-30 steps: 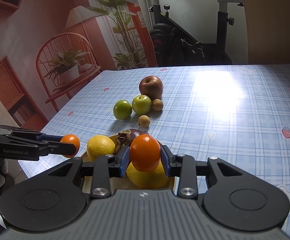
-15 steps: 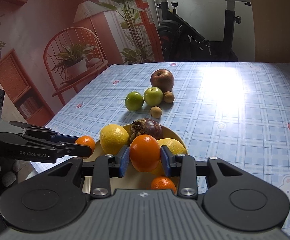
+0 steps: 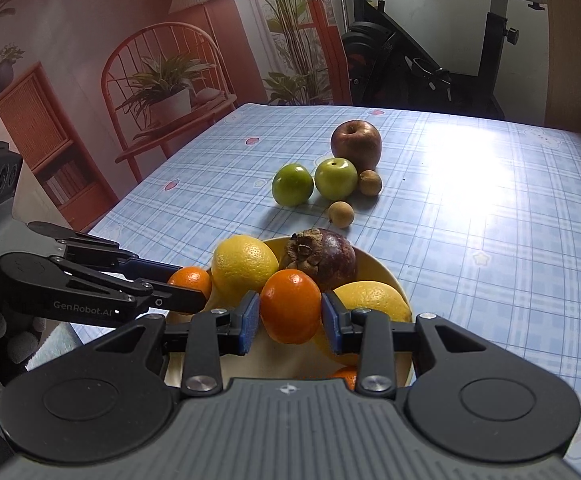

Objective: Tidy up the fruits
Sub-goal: 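Lower the orange into the plate and open the right tool, then move the open right tool to a small brown fruit beside the green apples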

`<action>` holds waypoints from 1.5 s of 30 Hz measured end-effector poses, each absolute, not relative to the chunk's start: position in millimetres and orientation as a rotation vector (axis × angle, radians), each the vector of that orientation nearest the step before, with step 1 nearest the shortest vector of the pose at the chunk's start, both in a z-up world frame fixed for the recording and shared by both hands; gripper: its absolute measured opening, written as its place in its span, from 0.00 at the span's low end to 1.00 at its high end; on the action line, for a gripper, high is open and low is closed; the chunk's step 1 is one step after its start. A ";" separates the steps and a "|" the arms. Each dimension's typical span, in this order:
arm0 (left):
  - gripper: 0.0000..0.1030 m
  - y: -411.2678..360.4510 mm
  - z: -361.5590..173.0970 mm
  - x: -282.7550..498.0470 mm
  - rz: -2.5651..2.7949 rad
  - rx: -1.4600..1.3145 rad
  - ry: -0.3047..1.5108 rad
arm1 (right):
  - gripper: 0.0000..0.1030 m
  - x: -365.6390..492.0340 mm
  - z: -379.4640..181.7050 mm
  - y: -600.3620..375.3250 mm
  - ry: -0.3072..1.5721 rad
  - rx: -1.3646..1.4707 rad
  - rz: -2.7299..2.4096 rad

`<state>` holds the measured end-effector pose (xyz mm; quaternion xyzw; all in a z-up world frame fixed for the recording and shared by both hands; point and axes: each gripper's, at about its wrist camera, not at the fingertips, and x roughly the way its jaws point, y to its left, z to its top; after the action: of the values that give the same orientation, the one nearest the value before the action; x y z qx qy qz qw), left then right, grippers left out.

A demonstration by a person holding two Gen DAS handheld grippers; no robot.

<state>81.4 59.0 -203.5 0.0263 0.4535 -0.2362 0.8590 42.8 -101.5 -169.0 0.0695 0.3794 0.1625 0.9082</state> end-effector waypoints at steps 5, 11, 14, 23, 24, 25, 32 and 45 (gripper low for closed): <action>0.37 61.2 -204.9 84.3 -0.489 0.048 0.961 | 0.36 49.7 -172.1 -96.7 0.791 0.131 0.354; 0.37 61.6 -204.4 84.9 -0.487 0.038 0.960 | 0.37 50.6 -173.1 -97.9 0.791 0.142 0.364; 0.37 60.2 -204.9 84.6 -0.484 0.043 0.960 | 0.37 50.3 -172.8 -99.2 0.789 0.147 0.358; 0.38 62.4 -200.4 84.2 -0.458 0.034 0.948 | 0.37 46.7 -167.0 -104.5 0.758 0.161 0.344; 0.38 63.3 -199.8 84.2 -0.457 0.029 0.945 | 0.37 45.9 -166.3 -105.7 0.754 0.162 0.341; 0.38 63.9 -198.9 83.9 -0.455 0.024 0.940 | 0.37 45.3 -165.6 -107.4 0.749 0.163 0.337; 0.38 62.9 -190.5 83.8 -0.442 0.008 0.893 | 0.37 42.8 -161.0 -117.6 0.722 0.166 0.308; 0.38 59.7 -171.9 105.7 -0.417 0.004 0.843 | 0.37 53.4 -159.7 -135.8 0.707 0.157 0.279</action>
<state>105.7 59.7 -171.9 0.0018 0.4063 -0.2008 0.8914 53.4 -135.8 -159.7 0.0766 0.3446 0.1360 0.9257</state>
